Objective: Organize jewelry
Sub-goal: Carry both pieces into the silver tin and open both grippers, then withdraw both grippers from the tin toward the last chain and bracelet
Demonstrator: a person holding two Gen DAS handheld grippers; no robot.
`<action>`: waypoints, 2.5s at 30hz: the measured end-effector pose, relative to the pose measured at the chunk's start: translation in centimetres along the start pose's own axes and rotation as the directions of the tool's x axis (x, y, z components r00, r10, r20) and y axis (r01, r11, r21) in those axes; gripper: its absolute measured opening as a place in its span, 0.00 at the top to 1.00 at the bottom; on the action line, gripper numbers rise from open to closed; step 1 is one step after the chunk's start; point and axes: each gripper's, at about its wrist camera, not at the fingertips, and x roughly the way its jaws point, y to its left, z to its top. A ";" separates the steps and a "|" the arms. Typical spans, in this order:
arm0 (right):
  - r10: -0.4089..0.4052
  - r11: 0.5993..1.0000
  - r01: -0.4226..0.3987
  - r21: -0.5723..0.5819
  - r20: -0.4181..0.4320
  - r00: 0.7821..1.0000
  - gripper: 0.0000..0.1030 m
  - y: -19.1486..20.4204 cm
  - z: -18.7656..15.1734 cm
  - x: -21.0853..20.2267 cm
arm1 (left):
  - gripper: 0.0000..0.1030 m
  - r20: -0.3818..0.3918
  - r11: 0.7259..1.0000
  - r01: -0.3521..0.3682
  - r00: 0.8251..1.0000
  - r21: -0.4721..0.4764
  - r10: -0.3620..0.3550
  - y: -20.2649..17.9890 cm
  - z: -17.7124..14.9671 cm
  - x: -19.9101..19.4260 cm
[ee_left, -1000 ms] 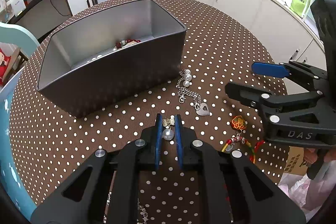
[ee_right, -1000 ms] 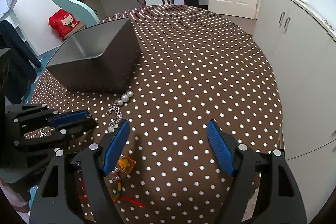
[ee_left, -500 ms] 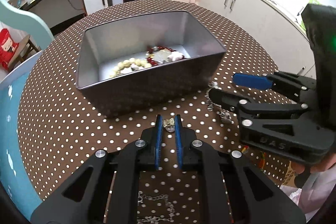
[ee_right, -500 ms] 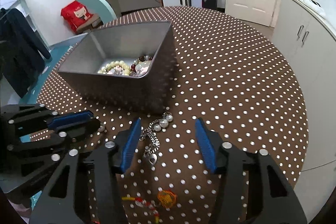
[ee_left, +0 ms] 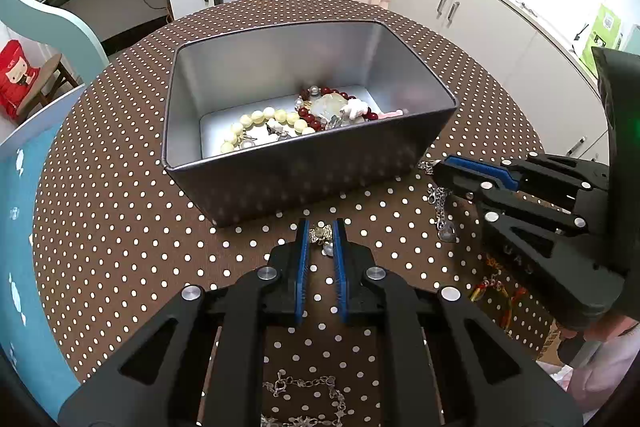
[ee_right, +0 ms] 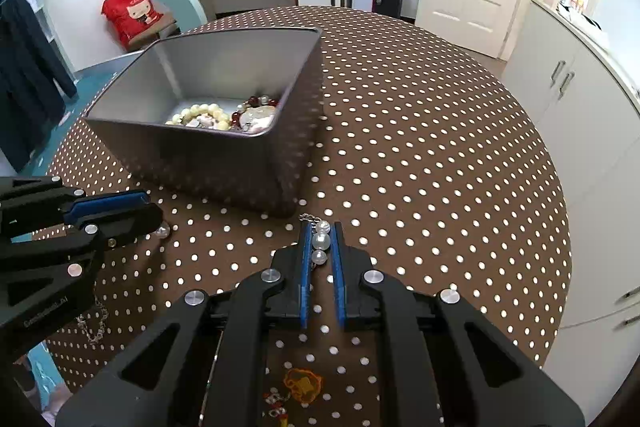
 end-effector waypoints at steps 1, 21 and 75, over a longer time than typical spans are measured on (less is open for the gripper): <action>-0.005 1.000 0.005 0.004 0.003 1.000 0.92 -0.2 0.0 -0.2 | 0.89 0.004 1.000 0.000 1.000 0.000 0.000 0.0 0.0 -0.2; -0.044 0.999 0.046 -0.013 0.153 0.987 0.92 -0.2 2.0 -7.5 | 0.89 0.160 1.000 -0.016 0.987 0.012 0.014 0.0 1.4 -6.7; -0.032 0.999 0.039 -0.028 0.198 0.980 0.27 1.4 7.1 -7.2 | 0.33 0.136 0.989 -0.012 0.990 -0.148 0.032 4.9 6.8 -5.9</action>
